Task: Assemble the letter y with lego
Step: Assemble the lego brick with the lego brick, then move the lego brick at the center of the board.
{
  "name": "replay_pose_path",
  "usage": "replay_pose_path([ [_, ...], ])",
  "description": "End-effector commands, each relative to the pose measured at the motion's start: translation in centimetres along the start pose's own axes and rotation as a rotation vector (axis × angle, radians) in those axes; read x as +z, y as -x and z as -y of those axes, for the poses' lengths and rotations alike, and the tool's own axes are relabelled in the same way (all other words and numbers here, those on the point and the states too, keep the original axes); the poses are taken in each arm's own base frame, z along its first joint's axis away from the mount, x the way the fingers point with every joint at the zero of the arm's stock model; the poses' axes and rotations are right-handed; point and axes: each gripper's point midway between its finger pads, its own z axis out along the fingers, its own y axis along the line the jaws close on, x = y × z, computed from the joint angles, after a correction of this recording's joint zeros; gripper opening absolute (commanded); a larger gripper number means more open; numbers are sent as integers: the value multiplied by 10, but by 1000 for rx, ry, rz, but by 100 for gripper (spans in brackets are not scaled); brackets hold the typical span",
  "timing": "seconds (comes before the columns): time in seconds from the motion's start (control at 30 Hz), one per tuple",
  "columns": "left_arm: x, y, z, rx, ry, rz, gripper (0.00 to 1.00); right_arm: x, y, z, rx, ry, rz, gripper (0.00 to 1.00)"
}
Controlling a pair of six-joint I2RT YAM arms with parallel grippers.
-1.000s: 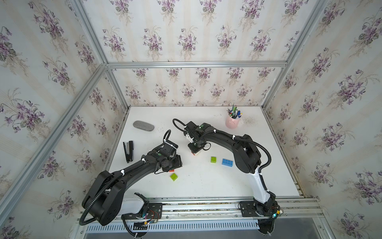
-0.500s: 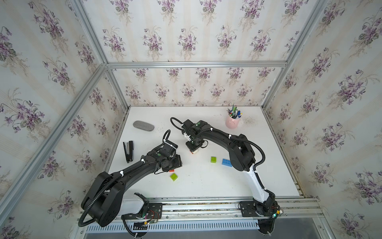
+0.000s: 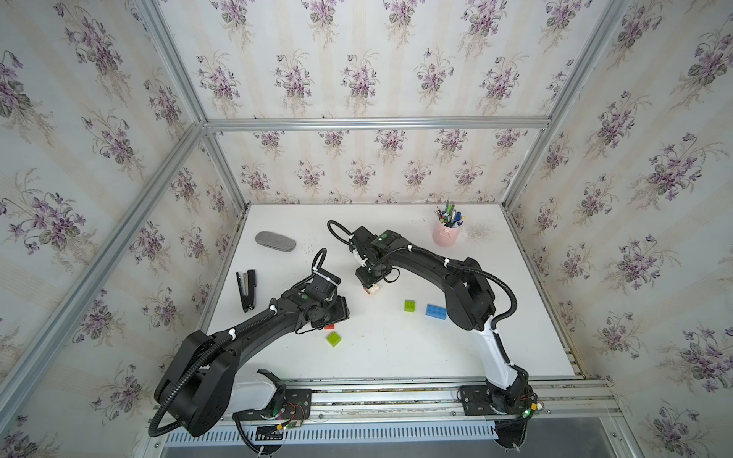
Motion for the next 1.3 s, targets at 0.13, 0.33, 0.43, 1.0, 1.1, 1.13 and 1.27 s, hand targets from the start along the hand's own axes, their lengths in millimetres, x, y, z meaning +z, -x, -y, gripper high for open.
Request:
replay_pose_path([
  [0.13, -2, 4, 6, 4, -13, 4, 66, -32, -12, 23, 104, -31, 99, 56],
  [0.33, -1, 7, 15, 24, -28, -10, 67, -48, -40, 54, 263, -31, 139, 56],
  [0.43, 0, 9, 21, 39, -35, -18, 66, -47, -65, 71, 331, -57, 115, 56],
  [1.0, 15, 10, 37, 72, -28, -67, 67, -34, -164, 118, 588, -24, 42, 70],
  [1.1, 17, 10, 36, 72, -22, -69, 67, -29, -171, 117, 588, -15, 28, 73],
  [1.13, 18, 9, 35, 70, -20, -73, 67, -27, -173, 116, 596, 4, 26, 73],
  [1.27, 20, 8, 36, 72, -20, -81, 67, -23, -173, 105, 618, 86, 30, 73],
])
